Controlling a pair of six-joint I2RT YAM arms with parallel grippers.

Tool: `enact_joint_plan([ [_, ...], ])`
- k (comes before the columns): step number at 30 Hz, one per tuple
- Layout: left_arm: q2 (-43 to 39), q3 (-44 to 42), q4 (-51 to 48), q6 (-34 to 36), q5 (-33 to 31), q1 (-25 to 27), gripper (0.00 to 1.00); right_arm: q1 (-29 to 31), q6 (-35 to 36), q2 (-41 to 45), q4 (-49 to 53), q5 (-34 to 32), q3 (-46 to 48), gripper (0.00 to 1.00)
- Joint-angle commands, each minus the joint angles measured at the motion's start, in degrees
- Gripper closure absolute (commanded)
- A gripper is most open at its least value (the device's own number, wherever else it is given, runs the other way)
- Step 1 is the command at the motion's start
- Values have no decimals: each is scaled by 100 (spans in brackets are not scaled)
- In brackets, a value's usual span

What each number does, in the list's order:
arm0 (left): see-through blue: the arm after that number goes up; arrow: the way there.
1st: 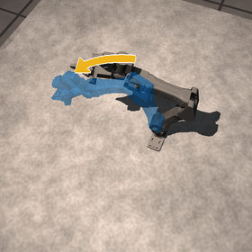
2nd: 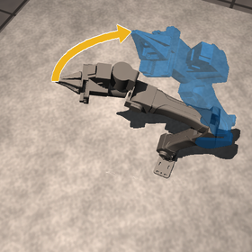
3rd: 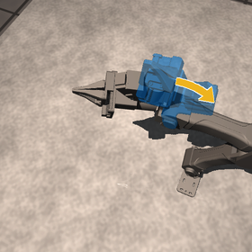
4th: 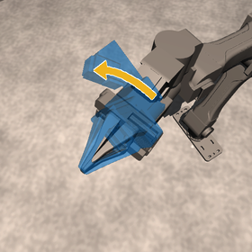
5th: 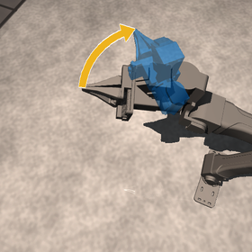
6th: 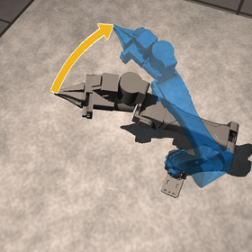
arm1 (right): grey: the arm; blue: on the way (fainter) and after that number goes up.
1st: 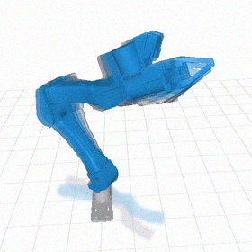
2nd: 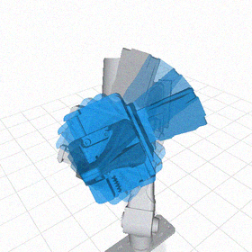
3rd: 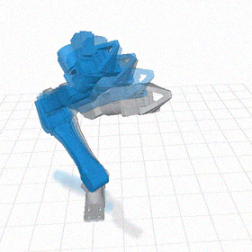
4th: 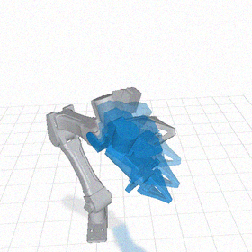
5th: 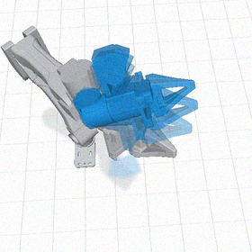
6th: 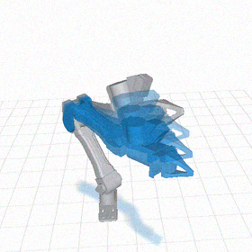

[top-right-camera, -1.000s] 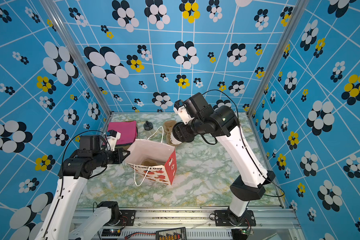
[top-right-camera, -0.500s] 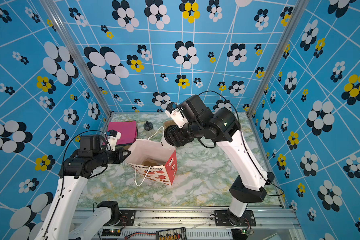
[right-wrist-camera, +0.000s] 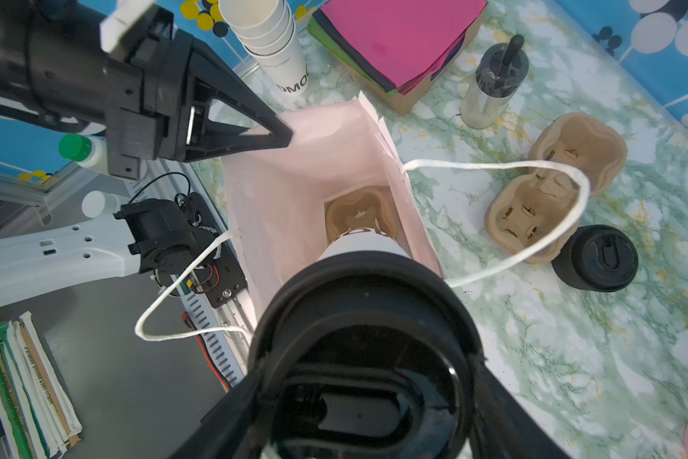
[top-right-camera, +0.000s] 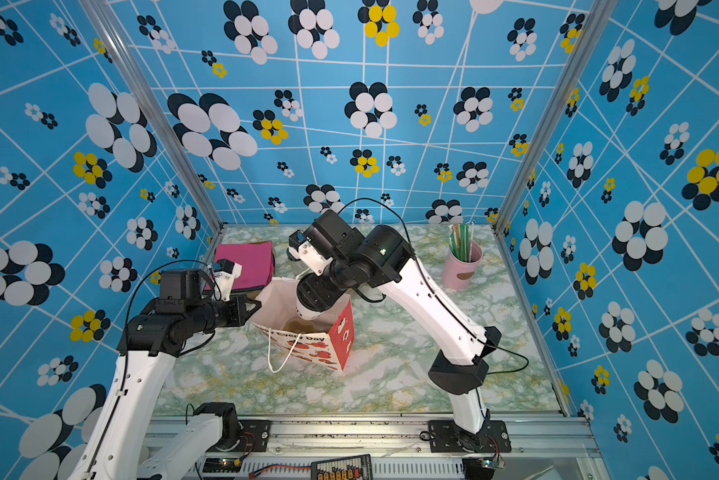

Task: Pack the takeout coffee
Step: 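Lower the coffee cup into the bag onto the carrier with the right gripper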

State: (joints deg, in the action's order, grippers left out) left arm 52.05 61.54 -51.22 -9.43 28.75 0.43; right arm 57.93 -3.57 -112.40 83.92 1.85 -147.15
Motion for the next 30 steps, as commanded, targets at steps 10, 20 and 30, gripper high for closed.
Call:
enact_joint_plan([
  [10,-26,-64,-19,3,103,-7,100,104,331,-426,104,-119,312,30],
  [20,-35,-117,-6,38,100,-6,100,104,1093,-421,-172,4,1044,31],
  [30,-55,-170,-2,74,95,-7,100,104,1548,-430,-227,-141,1508,32],
])
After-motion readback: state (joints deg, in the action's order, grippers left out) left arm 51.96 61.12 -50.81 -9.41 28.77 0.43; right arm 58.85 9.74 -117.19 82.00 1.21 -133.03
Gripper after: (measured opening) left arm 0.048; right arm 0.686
